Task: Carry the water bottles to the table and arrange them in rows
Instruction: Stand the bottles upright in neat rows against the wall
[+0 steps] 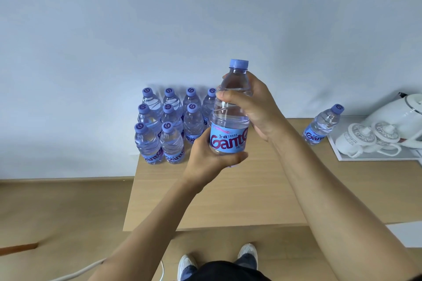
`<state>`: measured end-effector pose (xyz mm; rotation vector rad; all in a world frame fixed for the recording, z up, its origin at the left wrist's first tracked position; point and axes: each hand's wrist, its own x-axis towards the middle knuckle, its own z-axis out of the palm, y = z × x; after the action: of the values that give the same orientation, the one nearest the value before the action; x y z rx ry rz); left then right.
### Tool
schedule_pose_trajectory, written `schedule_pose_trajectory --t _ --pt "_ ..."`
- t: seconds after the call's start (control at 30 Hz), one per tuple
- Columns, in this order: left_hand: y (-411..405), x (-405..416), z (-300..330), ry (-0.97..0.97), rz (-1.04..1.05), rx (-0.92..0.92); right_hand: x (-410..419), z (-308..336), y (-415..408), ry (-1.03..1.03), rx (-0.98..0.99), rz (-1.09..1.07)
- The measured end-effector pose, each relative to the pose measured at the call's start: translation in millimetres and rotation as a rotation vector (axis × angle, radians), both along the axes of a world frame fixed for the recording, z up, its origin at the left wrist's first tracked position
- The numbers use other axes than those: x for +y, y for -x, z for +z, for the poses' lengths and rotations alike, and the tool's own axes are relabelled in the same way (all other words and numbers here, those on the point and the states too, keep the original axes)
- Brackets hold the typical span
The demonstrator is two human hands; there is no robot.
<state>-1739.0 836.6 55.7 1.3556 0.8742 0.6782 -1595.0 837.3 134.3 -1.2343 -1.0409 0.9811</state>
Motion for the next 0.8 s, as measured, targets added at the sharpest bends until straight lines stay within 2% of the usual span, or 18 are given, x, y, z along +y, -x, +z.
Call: schedule_pose_trajectory --t 0.3,0.47,0.6,0.8 --pt "24.8 5.6 -18.5 0.027 0.017 0.053 10.8 -21.6 23.7 0.111 0.056 0.036" --pt "32.1 14.3 -38.7 0.012 0.046 0.104 16.0 -33.8 20.4 0.169 -0.161 0.001" --pt "36.2 22.4 -68.5 -0.027 0.076 0.207 19.9 -54.5 16.7 0.245 -0.346 0.071" --pt "40.5 31.8 -125.2 0.001 0.104 0.33 22.0 -103.7 27.6 0.302 -0.445 0.231"
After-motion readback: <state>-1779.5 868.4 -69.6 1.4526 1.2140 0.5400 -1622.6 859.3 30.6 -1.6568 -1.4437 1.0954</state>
